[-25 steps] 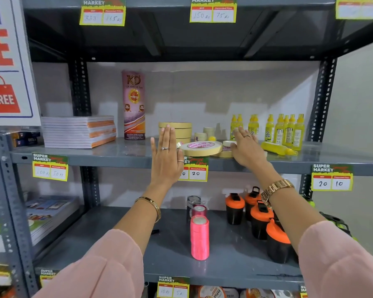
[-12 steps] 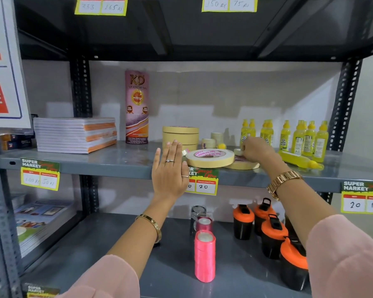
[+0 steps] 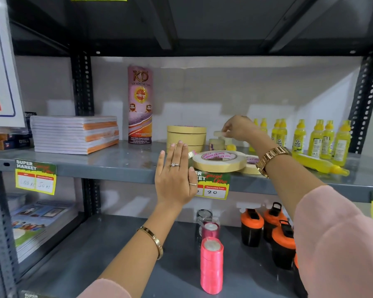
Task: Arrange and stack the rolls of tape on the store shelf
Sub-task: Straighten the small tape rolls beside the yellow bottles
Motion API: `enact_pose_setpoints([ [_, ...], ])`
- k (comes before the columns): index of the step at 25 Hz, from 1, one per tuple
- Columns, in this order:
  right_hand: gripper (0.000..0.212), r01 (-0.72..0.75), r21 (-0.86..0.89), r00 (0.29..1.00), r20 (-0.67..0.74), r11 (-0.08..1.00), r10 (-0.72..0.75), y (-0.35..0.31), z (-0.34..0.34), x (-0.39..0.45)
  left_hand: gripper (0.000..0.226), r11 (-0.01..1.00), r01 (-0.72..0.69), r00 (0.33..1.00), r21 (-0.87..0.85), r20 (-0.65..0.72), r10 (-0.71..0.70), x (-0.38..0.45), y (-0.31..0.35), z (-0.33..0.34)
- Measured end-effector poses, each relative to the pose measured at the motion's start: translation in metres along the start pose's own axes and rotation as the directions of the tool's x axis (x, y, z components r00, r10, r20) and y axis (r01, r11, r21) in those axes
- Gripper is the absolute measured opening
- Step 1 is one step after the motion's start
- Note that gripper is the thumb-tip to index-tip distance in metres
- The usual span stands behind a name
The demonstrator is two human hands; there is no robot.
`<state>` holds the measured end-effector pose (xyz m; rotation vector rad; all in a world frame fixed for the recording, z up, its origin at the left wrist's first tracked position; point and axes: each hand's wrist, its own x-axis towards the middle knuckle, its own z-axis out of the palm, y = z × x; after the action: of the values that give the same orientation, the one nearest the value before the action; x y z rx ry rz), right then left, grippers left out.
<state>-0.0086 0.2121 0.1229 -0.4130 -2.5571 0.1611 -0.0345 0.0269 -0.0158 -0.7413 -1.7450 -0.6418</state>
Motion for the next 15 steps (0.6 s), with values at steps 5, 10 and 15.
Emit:
enact_pose_setpoints([
  [5, 0.020, -0.044, -0.011, 0.998, 0.050, 0.999, 0.044, -0.002, 0.016, 0.014, 0.053, 1.000, -0.007, 0.999, 0.017, -0.039, 0.008, -0.001, -0.003, 0.006],
  [10, 0.021, -0.057, 0.024, 0.998, 0.031, 0.998, 0.056, -0.003, 0.022, 0.017, 0.053, 1.000, -0.005, 0.998, 0.022, -0.055, 0.006, -0.002, -0.004, 0.008],
  [15, 0.023, -0.055, 0.013, 0.998, 0.020, 0.998, 0.055, -0.003, 0.021, 0.016, 0.054, 0.999, -0.014, 0.998, 0.033, -0.061, 0.016, -0.002, -0.004, 0.008],
])
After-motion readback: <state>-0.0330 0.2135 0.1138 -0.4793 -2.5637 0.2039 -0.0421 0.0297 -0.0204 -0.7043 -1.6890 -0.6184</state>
